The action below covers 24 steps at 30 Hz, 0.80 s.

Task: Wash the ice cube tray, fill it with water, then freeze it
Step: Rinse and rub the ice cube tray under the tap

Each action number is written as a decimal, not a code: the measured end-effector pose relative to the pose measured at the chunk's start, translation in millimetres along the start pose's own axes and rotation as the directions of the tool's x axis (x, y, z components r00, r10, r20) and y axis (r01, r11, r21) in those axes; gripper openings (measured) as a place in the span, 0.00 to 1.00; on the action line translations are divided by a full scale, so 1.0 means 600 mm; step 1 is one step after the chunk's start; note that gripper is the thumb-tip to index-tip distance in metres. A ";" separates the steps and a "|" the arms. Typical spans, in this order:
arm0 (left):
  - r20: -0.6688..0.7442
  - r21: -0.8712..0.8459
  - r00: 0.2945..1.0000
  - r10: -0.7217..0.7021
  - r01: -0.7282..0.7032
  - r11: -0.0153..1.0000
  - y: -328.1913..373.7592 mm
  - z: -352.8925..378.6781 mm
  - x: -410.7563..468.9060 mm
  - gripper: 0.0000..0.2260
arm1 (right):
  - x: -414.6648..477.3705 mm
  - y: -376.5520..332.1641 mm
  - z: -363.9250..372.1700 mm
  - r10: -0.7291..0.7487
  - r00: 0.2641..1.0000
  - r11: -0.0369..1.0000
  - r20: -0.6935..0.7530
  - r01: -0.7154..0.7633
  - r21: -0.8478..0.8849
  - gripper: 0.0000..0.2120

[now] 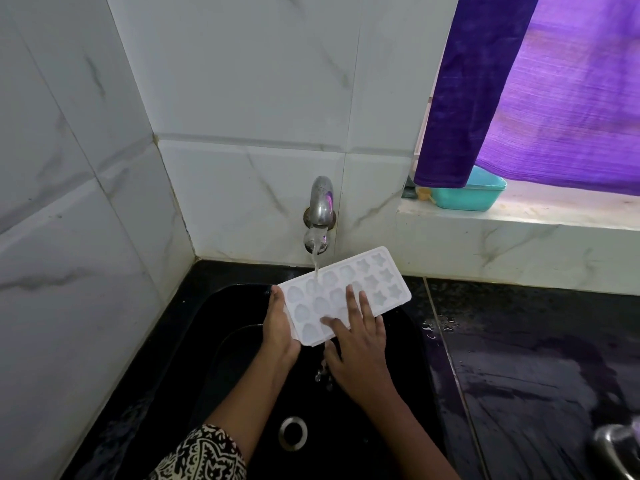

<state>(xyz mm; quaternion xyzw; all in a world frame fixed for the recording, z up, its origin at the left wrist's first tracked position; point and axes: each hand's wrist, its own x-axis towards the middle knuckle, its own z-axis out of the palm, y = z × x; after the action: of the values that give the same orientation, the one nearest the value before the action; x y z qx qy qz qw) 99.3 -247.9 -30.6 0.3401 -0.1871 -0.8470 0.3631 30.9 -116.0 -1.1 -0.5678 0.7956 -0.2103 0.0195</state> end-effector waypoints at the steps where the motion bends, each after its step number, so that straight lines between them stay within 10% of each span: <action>1: 0.004 -0.002 1.000 0.001 -0.001 1.000 0.000 0.003 -0.001 0.33 | -0.003 -0.002 0.003 -0.030 0.999 0.999 0.020 0.030 -0.018 0.19; 24: 0.017 -0.050 0.999 0.027 -0.026 0.998 -0.007 -0.003 0.013 0.34 | 0.023 -0.005 0.035 -0.101 0.994 0.983 0.043 0.106 -0.153 0.14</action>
<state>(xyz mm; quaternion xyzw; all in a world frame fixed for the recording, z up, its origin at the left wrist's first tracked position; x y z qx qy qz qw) 94.4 -251.0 -37.9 0.3211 -0.1734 -0.8495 0.3811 34.1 -136.2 -16.1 -0.6117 0.7785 -0.1387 -0.0217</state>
